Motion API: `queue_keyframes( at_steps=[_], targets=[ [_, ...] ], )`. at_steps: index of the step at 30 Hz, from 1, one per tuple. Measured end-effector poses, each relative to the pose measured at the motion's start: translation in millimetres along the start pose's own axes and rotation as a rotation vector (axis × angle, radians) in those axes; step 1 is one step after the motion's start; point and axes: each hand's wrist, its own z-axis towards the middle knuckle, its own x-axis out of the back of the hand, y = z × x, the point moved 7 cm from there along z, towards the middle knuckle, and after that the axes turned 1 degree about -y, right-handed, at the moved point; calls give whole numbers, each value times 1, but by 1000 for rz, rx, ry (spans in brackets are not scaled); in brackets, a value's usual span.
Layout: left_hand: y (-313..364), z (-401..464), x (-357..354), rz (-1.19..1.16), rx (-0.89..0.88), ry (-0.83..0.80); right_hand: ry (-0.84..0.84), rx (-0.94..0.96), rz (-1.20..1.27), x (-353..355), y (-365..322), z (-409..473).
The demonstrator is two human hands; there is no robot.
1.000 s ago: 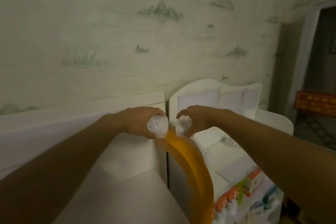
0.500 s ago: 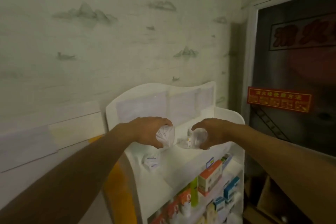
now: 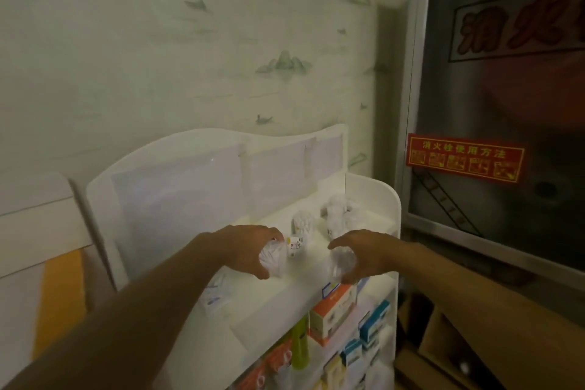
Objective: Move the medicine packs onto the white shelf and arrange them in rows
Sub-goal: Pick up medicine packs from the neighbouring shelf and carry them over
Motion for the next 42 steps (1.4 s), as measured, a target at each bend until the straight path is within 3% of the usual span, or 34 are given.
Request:
queue_keyframes(
  at_steps=[7,16,27,34,42],
  targets=[
    [-49,71,-53,-106,101,-86,-61,-52,50,-12,39,65],
    [-55,140,-109,-135,99,-201,-128,-21,39,-46,91,128],
    [-85,184,-110,53,312,-215,-207,161,28,-48,153,207],
    [-84,182,-97,301,388,-98,-232,296,38,-40,136,221],
    [-87,152,-92,212,481,-125,-223,401,13,-33,103,222]
  ],
)
